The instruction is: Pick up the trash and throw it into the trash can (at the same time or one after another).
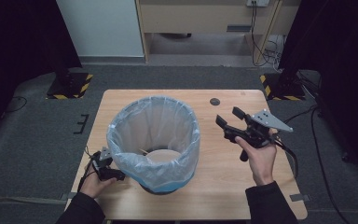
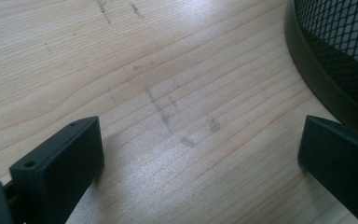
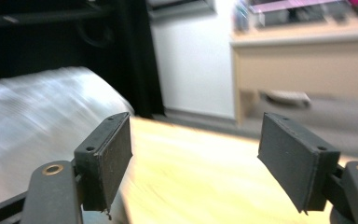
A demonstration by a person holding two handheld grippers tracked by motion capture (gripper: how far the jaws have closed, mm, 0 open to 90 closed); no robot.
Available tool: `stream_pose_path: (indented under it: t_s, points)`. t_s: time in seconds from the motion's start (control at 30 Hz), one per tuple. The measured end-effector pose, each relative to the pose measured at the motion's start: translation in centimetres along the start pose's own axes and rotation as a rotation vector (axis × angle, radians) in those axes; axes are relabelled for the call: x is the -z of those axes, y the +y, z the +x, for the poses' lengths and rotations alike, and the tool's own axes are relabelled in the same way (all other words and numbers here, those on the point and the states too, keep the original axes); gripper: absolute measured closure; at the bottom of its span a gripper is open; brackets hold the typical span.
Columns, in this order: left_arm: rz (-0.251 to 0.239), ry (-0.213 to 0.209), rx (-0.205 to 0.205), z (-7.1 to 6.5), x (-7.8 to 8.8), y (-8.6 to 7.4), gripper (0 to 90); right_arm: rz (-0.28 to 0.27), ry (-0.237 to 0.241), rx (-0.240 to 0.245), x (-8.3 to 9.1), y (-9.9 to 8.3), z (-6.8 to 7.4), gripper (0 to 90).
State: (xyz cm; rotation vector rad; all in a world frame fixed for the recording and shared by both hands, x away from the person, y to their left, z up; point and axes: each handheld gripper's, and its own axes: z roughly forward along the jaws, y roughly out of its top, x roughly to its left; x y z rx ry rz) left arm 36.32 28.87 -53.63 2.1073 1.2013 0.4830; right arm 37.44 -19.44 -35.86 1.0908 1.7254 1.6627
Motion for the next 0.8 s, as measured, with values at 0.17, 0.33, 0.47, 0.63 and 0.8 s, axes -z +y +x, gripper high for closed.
stream_pose_path:
  t_s: [0.17, 0.33, 0.47, 0.63, 0.8]
  points:
    - [0.0, 0.0, 0.0, 0.0, 0.0, 0.0, 0.0, 0.139, -0.078, -0.036, 0.4, -4.3, -3.8, 24.2]
    - [0.0, 0.001, 0.0, 0.0, 0.0, 0.0, 0.0, 0.241, -0.108, -0.056, 0.8, -8.2, -5.9, 23.0]
    - [-0.001, 0.0, 0.0, 0.0, 0.0, 0.0, 0.0, 0.382, -0.136, -0.049, 1.6, -12.0, -7.5, 21.6]
    - [0.0, 0.0, 0.0, 0.0, 0.0, 0.0, 0.0, 0.561, -0.15, 0.021, 2.2, -14.3, -9.1, 18.3]
    - [0.0, 0.0, 0.0, 0.0, 0.0, 0.0, 0.0, 0.602, -0.182, 0.048, 2.4, -14.8, -10.0, 16.3]
